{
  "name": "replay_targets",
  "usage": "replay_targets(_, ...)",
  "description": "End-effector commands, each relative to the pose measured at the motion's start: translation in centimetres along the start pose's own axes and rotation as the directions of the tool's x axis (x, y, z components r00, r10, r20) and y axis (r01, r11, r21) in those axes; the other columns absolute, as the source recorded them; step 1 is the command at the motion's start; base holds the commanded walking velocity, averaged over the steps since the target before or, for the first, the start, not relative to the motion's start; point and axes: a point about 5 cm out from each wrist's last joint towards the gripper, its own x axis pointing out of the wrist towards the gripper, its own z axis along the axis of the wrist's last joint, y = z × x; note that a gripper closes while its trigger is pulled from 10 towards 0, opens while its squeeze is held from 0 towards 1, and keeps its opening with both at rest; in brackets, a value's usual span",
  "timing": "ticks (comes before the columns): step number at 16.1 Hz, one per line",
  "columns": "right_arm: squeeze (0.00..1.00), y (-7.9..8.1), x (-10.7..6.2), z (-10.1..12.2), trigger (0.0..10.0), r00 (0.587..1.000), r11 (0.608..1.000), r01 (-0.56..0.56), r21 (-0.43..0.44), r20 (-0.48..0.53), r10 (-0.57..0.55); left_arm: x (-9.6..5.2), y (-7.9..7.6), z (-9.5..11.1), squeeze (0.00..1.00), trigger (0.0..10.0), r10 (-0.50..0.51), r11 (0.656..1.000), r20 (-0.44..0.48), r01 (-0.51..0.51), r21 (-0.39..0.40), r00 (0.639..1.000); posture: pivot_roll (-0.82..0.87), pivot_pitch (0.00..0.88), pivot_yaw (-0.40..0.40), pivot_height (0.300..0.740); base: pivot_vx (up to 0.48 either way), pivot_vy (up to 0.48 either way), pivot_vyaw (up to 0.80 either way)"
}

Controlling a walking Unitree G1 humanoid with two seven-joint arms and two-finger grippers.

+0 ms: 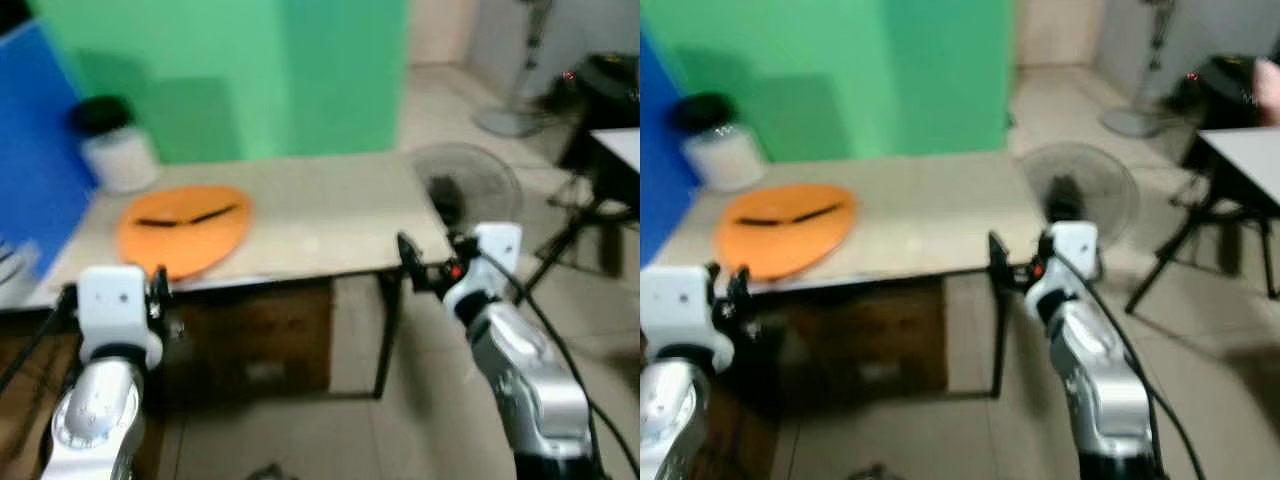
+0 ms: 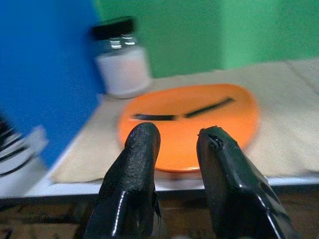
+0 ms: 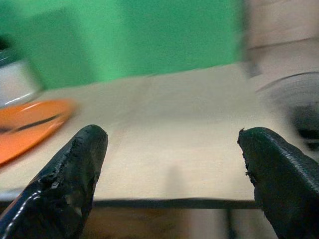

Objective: Setting the table

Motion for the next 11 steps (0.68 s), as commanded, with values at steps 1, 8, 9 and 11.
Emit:
replay_targets(1,0.00,0.79,-0.03,0.47,10.0,0.999,0.999,-0.049,0.008,0.010,0.049,-0.09,0.05,0.11,0.00,10.0,0.010,1.000,0.003,-0.010,-0.002,1.000,-0.04,0.000,0.025,0.740,0.000,0.000,0.00)
replay_targets(8,0.00,1.60,0.72,0.49,10.0,0.995,0.995,-0.102,-0.014,-0.019,0.101,-0.37,0.06,0.11,0.00,10.0,-0.015,1.000,0.002,0.015,0.004,1.000,-0.02,0.000,0.008,0.740,0.348,0.000,0.63)
replay_targets(9,0.00,1.50,0.81,0.55,10.0,0.996,0.996,-0.092,0.003,-0.010,0.092,-0.34,0.22,0.06,0.00,10.0,-0.012,1.000,0.000,0.012,0.007,1.000,-0.02,0.000,0.010,0.740,0.420,0.000,0.00)
replay_targets(11,0.00,1.50,0.79,0.57,10.0,0.996,0.996,-0.094,0.001,-0.005,0.094,-0.25,0.31,0.01,0.00,10.0,-0.012,1.000,-0.001,0.012,0.010,1.000,-0.02,0.000,0.012,0.740,0.422,0.000,0.00)
